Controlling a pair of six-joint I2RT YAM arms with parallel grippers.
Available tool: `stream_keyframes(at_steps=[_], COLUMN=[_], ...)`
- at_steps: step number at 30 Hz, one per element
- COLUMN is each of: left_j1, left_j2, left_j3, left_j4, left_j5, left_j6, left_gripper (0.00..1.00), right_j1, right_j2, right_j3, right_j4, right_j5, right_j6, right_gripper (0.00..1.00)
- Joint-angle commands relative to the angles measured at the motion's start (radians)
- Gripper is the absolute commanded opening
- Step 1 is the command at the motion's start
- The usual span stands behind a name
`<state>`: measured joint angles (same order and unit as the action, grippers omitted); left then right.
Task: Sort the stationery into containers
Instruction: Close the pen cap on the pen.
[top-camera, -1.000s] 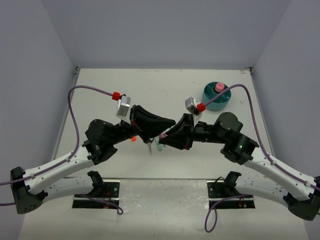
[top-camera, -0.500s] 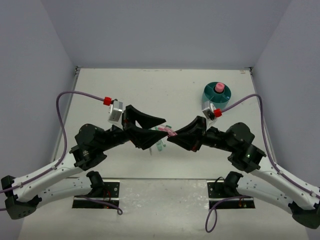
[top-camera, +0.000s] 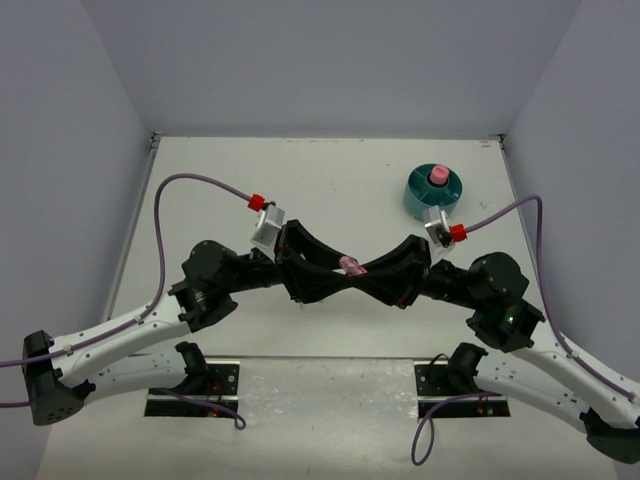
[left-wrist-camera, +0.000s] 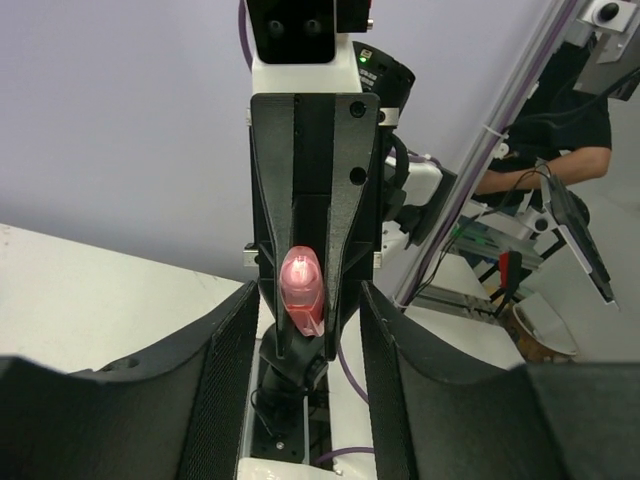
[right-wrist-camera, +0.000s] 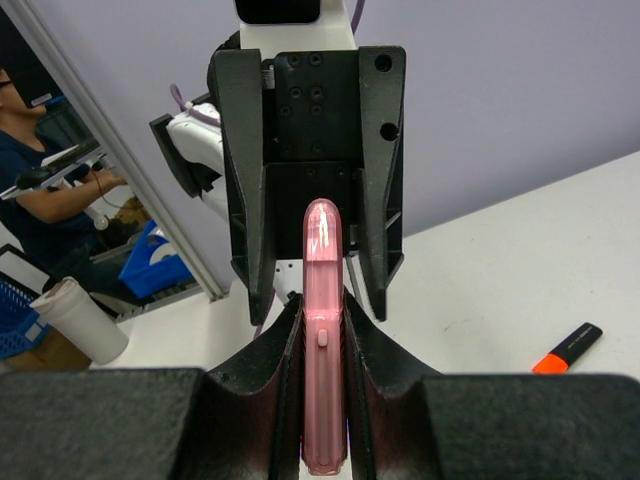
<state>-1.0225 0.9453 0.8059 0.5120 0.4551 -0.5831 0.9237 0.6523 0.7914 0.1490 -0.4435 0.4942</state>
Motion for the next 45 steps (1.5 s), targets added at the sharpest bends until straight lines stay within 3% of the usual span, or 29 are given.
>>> stream_keyframes(at_steps=[1, 7, 8, 13, 15, 17, 18, 20, 23, 34, 37, 40, 42, 45], left_j1=[-0.004, -0.004, -0.004, -0.004, -0.004, -0.004, -0.004, -0.004, -0.004, -0.004, -0.004, -0.004, -0.004, -0.004], left_j2=[0.009, -0.016, -0.022, -0.054, -0.063, -0.069, -0.071, -0.072, -0.074, -0.049, -0.045, -0.038, -0.030, -0.019], left_j3=[0.018, 0.024, 0.026, 0.045, 0.051, 0.052, 0.051, 0.051, 0.048, 0.032, 0.021, 0.017, 0.019, 0.049], left_j4=[0.103, 0.070, 0.066, -0.001, -0.013, -0.017, -0.017, -0.017, -0.018, 0.004, 0.019, 0.031, 0.032, -0.021], left_j5=[0.047, 0.001, -0.007, -0.032, -0.038, -0.042, -0.043, -0.048, -0.070, -0.026, -0.017, -0.001, 0.011, 0.017], left_j6=[-0.034, -0.011, -0.003, 0.033, 0.041, 0.045, 0.045, 0.044, 0.040, 0.025, 0.020, 0.014, 0.017, 0.040], left_gripper=[0.40, 0.03, 0.01, 0.01, 0.11, 0.37, 0.44, 0.46, 0.41, 0.39, 0.26, 0.05, 0.00, 0.00], right_j1=[0.001, 0.001, 0.001, 0.000, 0.001, 0.001, 0.001, 0.000, 0.001, 0.001, 0.001, 0.001, 0.001, 0.001], right_j2=[0.012, 0.024, 0.027, 0.047, 0.049, 0.044, 0.044, 0.042, 0.040, 0.029, 0.032, 0.039, 0.047, 0.068], right_j3=[0.026, 0.019, 0.019, 0.025, 0.023, 0.020, 0.019, 0.020, 0.020, 0.028, 0.037, 0.035, 0.032, 0.036], right_j4=[0.027, 0.021, 0.018, -0.014, -0.017, -0.013, -0.012, -0.011, -0.011, -0.003, 0.002, 0.020, 0.027, 0.010], right_j5=[-0.020, -0.047, -0.052, -0.103, -0.106, -0.107, -0.108, -0.111, -0.120, -0.107, -0.109, -0.108, -0.109, -0.113], right_j6=[-0.006, -0.008, -0.011, -0.030, -0.031, -0.029, -0.028, -0.028, -0.028, -0.025, -0.022, -0.015, -0.009, -0.015], right_gripper=[0.00, 0.00, 0.00, 0.00, 0.00, 0.00, 0.00, 0.00, 0.00, 0.00, 0.00, 0.00, 0.00, 0.00])
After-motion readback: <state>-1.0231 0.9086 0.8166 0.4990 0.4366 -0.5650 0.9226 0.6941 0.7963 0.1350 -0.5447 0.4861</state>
